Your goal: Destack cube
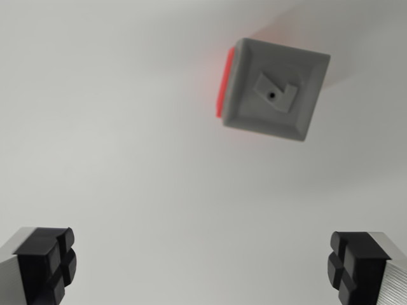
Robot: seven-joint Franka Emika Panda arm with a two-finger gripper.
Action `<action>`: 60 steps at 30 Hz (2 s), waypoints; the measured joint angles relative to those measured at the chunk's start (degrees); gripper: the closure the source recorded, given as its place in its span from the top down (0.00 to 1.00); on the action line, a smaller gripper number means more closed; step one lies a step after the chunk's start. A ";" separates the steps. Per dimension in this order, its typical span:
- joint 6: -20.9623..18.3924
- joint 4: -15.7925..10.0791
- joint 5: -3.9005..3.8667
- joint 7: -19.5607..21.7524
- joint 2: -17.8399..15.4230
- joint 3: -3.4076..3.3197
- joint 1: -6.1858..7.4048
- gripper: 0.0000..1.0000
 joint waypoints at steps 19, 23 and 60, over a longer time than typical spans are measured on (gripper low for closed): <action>4.06 4.18 1.67 5.80 8.91 -1.52 -1.51 1.00; 4.83 5.43 2.12 6.93 11.04 -1.77 -1.91 1.00; 11.91 6.22 3.16 6.93 18.91 -1.02 -2.55 0.00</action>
